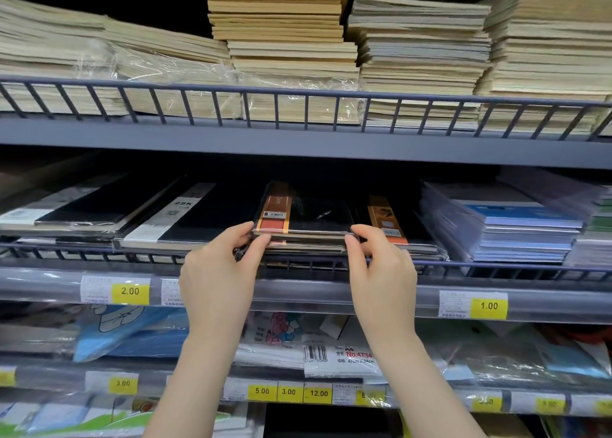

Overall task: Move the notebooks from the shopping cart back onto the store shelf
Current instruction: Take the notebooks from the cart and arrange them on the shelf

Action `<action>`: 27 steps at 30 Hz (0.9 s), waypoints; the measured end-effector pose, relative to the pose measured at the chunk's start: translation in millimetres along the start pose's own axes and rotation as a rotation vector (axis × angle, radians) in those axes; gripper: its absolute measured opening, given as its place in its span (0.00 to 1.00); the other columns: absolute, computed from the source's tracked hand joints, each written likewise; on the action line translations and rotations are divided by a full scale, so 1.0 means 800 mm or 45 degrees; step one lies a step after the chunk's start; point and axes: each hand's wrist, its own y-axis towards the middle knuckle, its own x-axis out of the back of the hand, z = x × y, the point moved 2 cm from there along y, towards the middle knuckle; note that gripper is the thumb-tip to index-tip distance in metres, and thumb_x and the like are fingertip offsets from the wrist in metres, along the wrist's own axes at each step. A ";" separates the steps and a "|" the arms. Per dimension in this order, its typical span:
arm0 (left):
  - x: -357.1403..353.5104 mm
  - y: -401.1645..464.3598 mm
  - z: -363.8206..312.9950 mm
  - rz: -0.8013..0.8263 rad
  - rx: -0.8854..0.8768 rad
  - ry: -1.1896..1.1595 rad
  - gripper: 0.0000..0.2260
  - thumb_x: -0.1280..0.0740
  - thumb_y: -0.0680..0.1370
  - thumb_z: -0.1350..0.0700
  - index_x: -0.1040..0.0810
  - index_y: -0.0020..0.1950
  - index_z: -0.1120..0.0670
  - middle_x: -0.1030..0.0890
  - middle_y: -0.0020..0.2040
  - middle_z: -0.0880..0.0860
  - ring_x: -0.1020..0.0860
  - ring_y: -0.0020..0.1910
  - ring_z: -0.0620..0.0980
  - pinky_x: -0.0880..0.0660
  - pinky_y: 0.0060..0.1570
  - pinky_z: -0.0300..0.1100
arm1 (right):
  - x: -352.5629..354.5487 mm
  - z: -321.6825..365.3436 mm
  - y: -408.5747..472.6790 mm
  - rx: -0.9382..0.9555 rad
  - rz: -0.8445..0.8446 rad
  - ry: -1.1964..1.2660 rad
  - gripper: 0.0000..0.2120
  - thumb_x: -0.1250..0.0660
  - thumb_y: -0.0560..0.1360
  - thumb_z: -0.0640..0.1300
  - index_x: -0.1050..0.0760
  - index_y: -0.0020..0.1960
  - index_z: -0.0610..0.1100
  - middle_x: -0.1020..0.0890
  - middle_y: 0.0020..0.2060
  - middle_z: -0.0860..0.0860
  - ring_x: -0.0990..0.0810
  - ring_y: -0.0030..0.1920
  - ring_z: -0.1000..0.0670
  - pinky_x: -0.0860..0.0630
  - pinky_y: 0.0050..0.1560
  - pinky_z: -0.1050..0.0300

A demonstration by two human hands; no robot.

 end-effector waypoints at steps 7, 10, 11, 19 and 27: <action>0.006 0.005 0.009 0.159 -0.120 0.052 0.17 0.27 0.69 0.48 0.19 0.57 0.50 0.16 0.48 0.48 0.18 0.47 0.47 0.23 0.50 0.45 | 0.001 -0.002 0.000 -0.050 0.063 0.050 0.17 0.33 0.72 0.52 0.24 0.59 0.48 0.18 0.39 0.55 0.30 0.40 0.64 0.33 0.55 0.58; 0.005 0.003 0.011 0.118 -0.179 0.081 0.16 0.26 0.69 0.52 0.18 0.56 0.53 0.15 0.46 0.50 0.18 0.44 0.49 0.23 0.45 0.44 | -0.001 -0.005 -0.002 -0.025 0.054 0.024 0.18 0.31 0.72 0.50 0.24 0.60 0.46 0.17 0.40 0.54 0.32 0.37 0.62 0.33 0.56 0.57; 0.004 0.002 0.010 0.093 -0.175 0.082 0.15 0.26 0.69 0.52 0.18 0.54 0.53 0.15 0.45 0.51 0.18 0.43 0.50 0.24 0.44 0.44 | -0.002 -0.005 -0.001 -0.034 0.042 0.029 0.18 0.31 0.72 0.49 0.24 0.60 0.45 0.17 0.40 0.53 0.33 0.37 0.61 0.33 0.56 0.57; -0.004 0.006 0.010 0.027 -0.125 0.086 0.12 0.25 0.69 0.53 0.17 0.50 0.55 0.15 0.44 0.52 0.18 0.44 0.51 0.22 0.44 0.47 | -0.009 -0.003 0.001 -0.064 -0.001 0.011 0.15 0.30 0.71 0.47 0.22 0.56 0.43 0.17 0.39 0.51 0.33 0.42 0.59 0.34 0.50 0.60; -0.004 0.001 0.007 0.025 -0.109 0.032 0.16 0.26 0.70 0.53 0.20 0.56 0.53 0.15 0.47 0.51 0.18 0.46 0.50 0.23 0.47 0.44 | -0.006 0.000 0.001 -0.033 -0.014 -0.013 0.17 0.29 0.70 0.48 0.22 0.57 0.43 0.16 0.38 0.52 0.34 0.42 0.62 0.30 0.50 0.57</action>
